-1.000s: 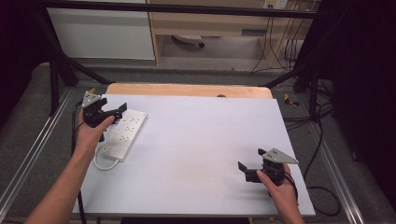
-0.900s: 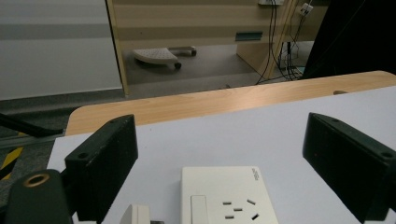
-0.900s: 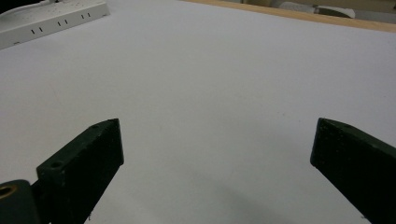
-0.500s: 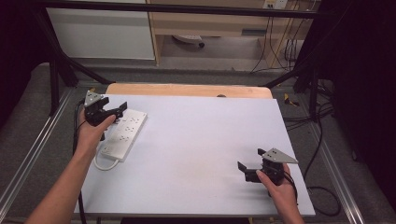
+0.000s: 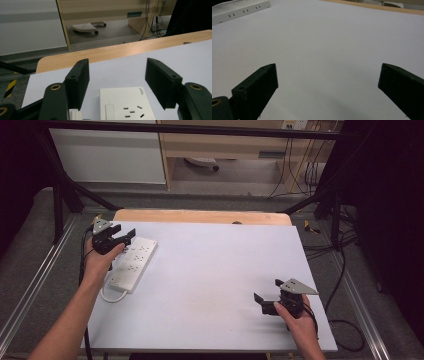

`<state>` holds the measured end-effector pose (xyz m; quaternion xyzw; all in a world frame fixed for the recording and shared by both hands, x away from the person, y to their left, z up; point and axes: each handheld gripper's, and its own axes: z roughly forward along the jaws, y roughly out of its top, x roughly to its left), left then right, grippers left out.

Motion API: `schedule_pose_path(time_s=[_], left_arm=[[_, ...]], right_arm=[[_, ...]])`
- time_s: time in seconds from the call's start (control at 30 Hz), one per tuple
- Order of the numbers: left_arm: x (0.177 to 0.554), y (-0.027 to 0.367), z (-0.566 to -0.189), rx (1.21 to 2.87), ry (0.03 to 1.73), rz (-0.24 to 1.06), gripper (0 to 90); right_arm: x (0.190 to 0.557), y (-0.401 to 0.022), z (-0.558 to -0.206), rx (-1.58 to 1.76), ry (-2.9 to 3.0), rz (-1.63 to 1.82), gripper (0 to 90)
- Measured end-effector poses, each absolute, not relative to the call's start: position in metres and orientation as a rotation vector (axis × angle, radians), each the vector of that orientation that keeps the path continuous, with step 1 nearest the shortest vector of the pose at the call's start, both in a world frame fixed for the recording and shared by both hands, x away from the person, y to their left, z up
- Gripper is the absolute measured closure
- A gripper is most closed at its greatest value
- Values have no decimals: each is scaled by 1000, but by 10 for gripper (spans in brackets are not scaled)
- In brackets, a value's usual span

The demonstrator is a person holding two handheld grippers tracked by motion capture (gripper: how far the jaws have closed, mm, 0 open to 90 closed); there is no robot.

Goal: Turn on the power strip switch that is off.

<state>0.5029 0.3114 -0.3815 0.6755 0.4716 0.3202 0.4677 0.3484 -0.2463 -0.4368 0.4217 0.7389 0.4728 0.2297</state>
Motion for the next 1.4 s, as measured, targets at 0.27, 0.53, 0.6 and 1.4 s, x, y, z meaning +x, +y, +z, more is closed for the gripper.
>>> schedule_pose_path(time_s=[0.27, 0.53, 0.6, 1.4], left_arm=[[506, 313, -385, 1670, 1171, 781, 445], [510, 313, -389, 1685, 1180, 768, 505], [511, 313, -390, 1690, 1178, 762, 529], [521, 313, -397, 1723, 1183, 710, 797]], right_arm=[[348, -246, -437, 1163, 2034, 1303, 31], [349, -246, -437, 1160, 2037, 1304, 30], [349, -246, -437, 1157, 2038, 1303, 30], [351, -245, -439, 1161, 2044, 1295, 31]])
